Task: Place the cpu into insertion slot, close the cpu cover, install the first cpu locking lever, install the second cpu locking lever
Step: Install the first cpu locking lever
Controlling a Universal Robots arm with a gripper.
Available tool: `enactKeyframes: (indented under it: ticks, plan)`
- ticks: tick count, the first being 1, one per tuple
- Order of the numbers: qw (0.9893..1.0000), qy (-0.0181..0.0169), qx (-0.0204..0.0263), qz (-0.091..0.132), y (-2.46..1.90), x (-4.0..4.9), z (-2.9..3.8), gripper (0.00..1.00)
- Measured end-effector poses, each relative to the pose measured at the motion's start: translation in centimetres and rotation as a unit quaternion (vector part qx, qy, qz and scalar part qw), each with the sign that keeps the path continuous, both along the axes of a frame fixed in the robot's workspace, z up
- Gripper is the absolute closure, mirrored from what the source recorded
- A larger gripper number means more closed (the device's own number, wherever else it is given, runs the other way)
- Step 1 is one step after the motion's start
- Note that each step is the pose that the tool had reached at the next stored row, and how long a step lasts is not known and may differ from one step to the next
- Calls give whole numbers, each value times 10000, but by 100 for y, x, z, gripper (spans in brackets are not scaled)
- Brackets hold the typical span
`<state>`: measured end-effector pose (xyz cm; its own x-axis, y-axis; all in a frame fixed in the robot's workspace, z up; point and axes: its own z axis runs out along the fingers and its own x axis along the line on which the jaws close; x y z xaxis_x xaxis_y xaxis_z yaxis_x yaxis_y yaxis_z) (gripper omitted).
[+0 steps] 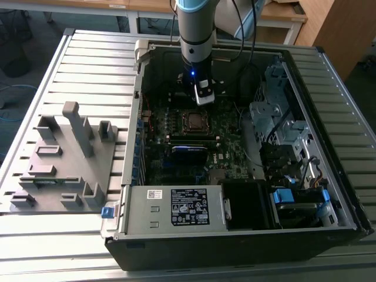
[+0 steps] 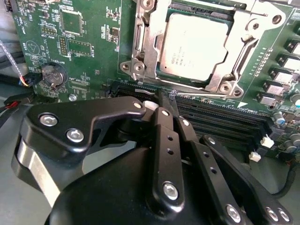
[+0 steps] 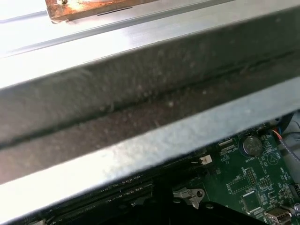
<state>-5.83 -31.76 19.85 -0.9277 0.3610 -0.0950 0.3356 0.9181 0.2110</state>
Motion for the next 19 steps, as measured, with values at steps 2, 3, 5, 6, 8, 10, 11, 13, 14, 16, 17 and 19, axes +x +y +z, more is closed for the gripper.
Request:
enactKeyframes:
  ticks: [2,3,5,6,8,10,11,13,14,16,17,19]
  plan:
    - [10000,0,0,-1,8,-1,0,90]
    - [10000,0,0,0,13,-1,1,90]
    - [10000,1,1,1,19,-1,1,90]
    - [10000,0,2,1,20,-1,1,90]
    - [10000,0,5,0,24,-1,1,90]
    - [10000,0,14,1,27,-2,0,90]
    - [10000,0,26,0,27,-2,0,90]
    - [10000,0,50,0,28,-1,0,90]
    - [10000,0,53,0,27,0,0,90]
    - [10000,0,56,1,22,2,0,90]
    - [10000,1,57,1,19,4,0,90]
    - [10000,0,60,0,13,9,0,90]
